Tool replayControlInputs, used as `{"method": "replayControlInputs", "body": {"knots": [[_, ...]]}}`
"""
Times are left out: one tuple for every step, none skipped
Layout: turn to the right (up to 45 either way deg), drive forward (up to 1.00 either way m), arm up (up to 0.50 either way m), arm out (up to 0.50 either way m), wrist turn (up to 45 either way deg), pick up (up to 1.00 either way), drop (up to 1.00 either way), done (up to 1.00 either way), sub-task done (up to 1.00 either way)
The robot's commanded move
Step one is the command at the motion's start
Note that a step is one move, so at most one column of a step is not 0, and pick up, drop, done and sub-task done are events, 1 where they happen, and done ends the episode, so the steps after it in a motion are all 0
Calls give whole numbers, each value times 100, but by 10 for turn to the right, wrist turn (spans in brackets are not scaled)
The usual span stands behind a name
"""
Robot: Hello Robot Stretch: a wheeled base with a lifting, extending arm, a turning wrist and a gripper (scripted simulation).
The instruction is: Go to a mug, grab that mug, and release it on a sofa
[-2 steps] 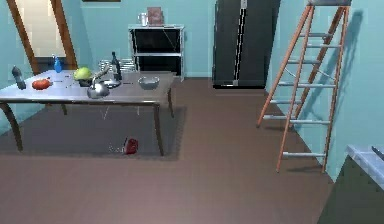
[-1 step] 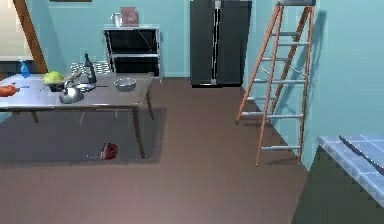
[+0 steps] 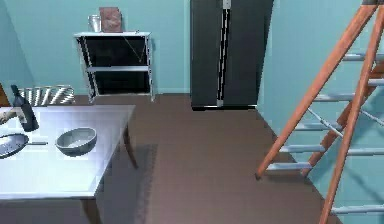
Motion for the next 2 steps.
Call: {"method": "replayControlInputs", "body": {"knots": [[0, 50, 0, 0, 0, 0, 0, 0, 0], [0, 100, 0, 0, 0, 0, 0, 0, 0]]}}
